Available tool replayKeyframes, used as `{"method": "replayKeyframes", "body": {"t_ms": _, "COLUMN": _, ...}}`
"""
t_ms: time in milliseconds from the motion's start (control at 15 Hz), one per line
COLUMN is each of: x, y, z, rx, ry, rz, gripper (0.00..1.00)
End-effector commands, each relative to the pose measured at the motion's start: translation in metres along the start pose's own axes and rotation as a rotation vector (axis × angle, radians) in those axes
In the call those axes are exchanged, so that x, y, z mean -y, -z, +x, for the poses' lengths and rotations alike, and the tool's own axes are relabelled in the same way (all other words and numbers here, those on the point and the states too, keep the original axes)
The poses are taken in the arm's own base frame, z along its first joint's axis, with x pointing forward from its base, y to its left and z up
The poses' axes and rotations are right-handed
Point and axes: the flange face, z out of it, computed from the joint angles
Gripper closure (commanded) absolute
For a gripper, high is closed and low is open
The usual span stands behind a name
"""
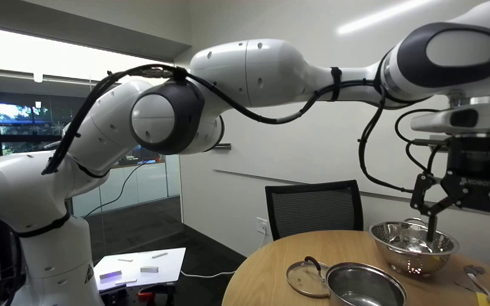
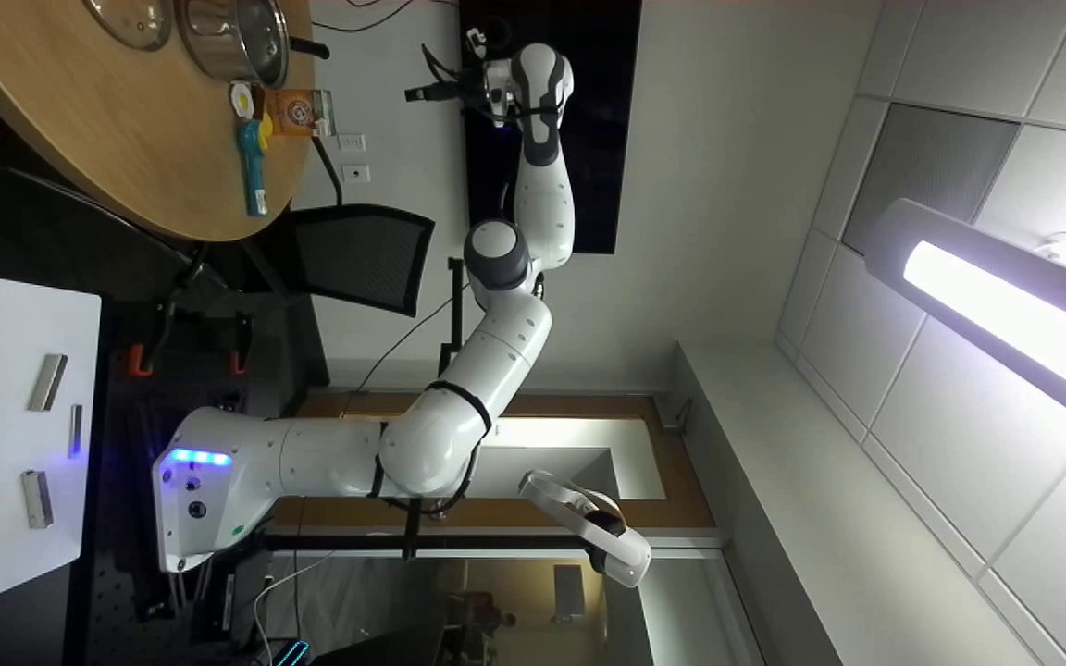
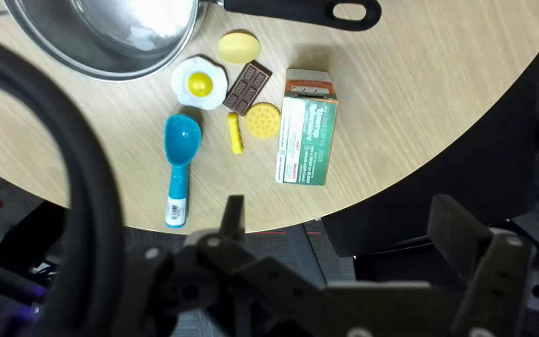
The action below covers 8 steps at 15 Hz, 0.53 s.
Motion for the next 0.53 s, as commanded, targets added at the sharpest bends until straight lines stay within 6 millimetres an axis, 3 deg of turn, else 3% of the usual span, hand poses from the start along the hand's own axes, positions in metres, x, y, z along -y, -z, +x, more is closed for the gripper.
{"method": "replayKeyframes", "body": {"t_ms": 0, "x": 0.011, "y": -0.024, "z": 0.006, "rx": 0.047, "ry": -0.013, "rz": -0.058, "gripper": 0.00}}
{"method": "replayKeyframes", "body": {"t_ms": 267, "x": 0.016, "y": -0.051, "z": 0.005, "rx": 0.059, "ry": 0.002, "rz": -0.098, "gripper": 0.00}}
{"method": "replayKeyframes", "body": {"t_ms": 467, "x": 0.008, "y": -0.070, "z": -0.003, "rx": 0.018, "ry": 0.007, "rz": -0.124, "gripper": 0.00}}
